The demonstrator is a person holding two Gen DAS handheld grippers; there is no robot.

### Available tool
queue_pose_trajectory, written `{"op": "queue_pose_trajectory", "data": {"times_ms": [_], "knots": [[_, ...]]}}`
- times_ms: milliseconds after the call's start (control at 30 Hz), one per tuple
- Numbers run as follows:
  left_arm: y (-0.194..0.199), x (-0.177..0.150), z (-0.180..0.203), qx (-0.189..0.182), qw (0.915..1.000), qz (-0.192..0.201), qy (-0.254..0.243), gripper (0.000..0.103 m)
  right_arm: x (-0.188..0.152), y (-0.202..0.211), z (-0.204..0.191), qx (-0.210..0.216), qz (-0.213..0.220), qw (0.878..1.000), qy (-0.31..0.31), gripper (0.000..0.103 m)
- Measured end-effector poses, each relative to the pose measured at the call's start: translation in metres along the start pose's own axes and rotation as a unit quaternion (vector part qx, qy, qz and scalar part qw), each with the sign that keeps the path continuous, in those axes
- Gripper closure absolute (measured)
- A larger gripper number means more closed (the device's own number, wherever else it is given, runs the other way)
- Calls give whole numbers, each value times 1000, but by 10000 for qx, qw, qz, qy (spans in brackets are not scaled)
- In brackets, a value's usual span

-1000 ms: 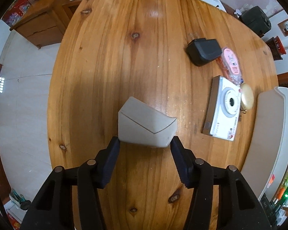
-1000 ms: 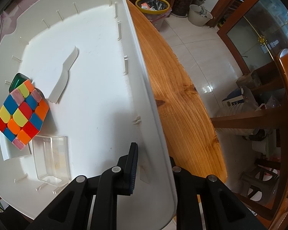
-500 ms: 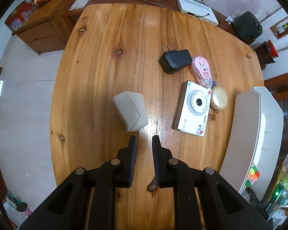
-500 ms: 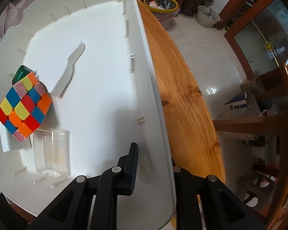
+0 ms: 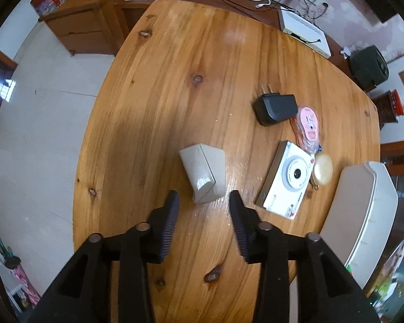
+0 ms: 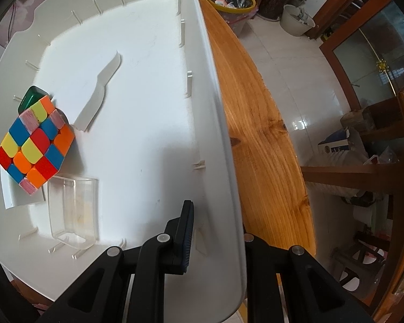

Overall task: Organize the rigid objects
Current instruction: 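Close the left gripper on the beige card holder and lift it, then carry the beige card holder into the tray and open the left gripper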

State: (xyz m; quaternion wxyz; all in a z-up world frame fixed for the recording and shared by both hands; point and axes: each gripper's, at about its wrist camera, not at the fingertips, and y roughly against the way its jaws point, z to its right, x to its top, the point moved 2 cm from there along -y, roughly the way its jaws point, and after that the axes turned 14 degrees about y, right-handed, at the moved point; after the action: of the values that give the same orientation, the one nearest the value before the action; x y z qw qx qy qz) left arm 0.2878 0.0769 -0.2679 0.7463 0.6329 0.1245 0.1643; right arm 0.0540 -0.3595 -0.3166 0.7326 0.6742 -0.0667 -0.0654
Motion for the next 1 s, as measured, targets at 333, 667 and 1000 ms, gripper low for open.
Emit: {"op": "queue_pose_trajectory", "data": {"times_ms": [333, 667, 1000], "knots": [[-27, 13, -3, 53, 9991, -321, 275, 43, 8, -4, -1, 28, -152, 9999, 37, 84], [-47, 21, -5, -22, 9970, -604, 484, 43, 14, -7, 2, 53, -220, 9997, -51, 84], [-53, 23, 1, -71, 9966, -704, 417, 58, 13, -11, 7, 68, -226, 9997, -116, 84]]}}
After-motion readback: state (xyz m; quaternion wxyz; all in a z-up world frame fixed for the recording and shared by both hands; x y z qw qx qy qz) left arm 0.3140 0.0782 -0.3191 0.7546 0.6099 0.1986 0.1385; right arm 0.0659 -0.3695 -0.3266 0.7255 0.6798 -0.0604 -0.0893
